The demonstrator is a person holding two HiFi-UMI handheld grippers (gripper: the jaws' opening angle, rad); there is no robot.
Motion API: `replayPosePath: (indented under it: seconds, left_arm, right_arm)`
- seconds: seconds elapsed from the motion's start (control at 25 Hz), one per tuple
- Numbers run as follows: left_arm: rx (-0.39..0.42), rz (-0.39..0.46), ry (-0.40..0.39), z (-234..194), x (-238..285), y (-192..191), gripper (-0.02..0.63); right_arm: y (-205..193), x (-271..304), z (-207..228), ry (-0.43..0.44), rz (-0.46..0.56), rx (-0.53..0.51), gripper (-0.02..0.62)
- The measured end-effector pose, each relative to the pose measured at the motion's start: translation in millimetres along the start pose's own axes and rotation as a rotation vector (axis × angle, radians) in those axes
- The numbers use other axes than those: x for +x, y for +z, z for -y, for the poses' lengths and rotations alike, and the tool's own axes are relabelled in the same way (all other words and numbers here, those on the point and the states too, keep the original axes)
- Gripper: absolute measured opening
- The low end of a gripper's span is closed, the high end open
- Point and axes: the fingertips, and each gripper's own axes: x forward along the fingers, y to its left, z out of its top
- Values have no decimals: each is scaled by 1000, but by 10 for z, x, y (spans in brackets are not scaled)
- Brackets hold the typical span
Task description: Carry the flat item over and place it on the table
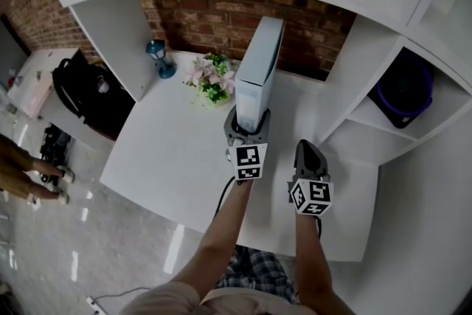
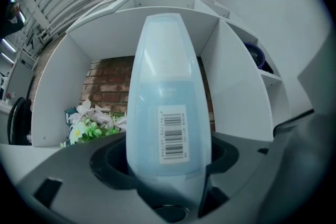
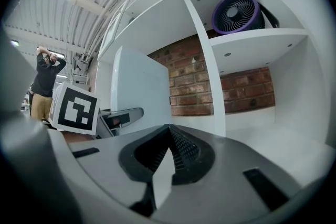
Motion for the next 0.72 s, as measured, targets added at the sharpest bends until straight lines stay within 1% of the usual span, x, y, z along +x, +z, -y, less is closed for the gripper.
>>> replayPosePath:
  seconds: [0.12, 0.24, 0.36, 0.48, 0.72]
  left_arm:
    - [-7, -8, -9, 4, -10, -49, 333]
    - [-36, 9, -35, 36, -22, -25, 353]
    - [-65, 34, -31, 27, -70, 5, 382]
    - [-60, 46, -34, 41, -99, 45, 390]
    - [-48, 39, -43, 32, -235, 60, 390]
  right_arm:
    - [-24, -35, 41, -7, -1, 5, 15]
    - [-39, -59, 67, -16, 3, 18, 17]
    - [-59, -82, 41, -10, 4, 20, 16]
    - [-60, -101, 36, -8, 7, 19, 17]
    - [-9, -157, 30, -8, 13, 19, 16]
